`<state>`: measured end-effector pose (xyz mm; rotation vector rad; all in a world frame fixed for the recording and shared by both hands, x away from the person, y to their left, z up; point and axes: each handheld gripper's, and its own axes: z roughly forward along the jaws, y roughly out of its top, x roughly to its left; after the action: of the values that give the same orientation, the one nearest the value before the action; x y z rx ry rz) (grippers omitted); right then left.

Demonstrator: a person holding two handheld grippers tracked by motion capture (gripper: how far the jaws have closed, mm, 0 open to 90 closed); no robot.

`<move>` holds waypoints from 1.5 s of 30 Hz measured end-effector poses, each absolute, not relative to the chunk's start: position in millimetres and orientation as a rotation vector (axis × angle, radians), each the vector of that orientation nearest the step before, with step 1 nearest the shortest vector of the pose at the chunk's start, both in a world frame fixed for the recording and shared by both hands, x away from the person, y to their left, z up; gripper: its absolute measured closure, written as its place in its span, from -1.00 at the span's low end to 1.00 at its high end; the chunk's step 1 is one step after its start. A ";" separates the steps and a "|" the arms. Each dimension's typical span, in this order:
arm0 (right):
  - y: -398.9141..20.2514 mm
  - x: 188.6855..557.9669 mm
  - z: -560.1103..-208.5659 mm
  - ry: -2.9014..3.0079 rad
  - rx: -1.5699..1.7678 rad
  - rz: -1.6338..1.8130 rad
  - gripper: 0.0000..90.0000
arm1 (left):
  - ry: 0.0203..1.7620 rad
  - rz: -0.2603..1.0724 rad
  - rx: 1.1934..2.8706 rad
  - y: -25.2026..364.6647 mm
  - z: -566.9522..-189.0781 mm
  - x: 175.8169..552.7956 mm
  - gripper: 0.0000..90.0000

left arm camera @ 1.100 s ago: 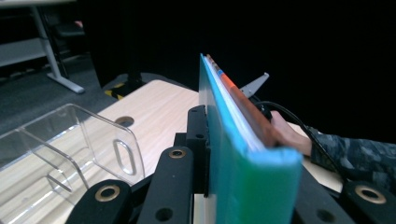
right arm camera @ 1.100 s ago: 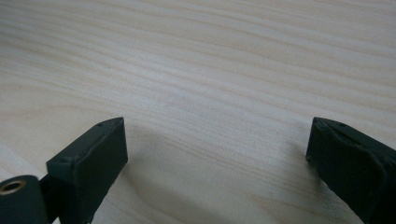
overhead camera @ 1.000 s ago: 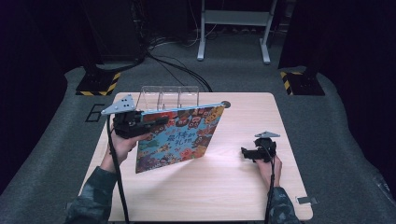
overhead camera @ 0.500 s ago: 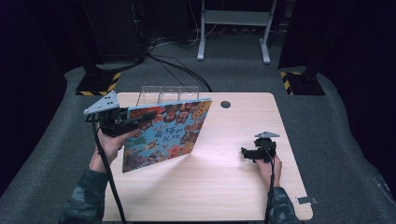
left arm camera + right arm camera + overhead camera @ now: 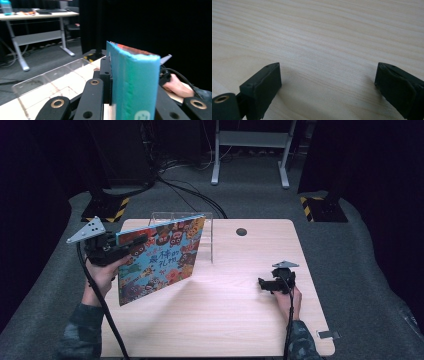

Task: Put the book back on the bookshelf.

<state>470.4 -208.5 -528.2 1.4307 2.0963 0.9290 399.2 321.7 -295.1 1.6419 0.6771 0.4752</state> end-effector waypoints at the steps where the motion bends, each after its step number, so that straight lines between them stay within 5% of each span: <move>1: -208.5 470.4 -528.2 2.095 1.431 0.931 -0.86 | 0.688 0.489 1.634 323.8 -295.4 398.7 0.79; 24: -208.5 472.2 -528.4 2.087 1.429 0.940 -0.84 | 0.824 0.624 1.524 374.8 -293.5 383.4 0.79; 45: -208.5 472.3 -528.4 2.087 1.429 0.939 -0.83 | 0.932 0.745 1.430 382.8 -299.3 395.3 0.79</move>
<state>472.3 -208.5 -528.4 1.4286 2.0866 0.9391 395.3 382.8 -299.3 1.4299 0.9324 0.7451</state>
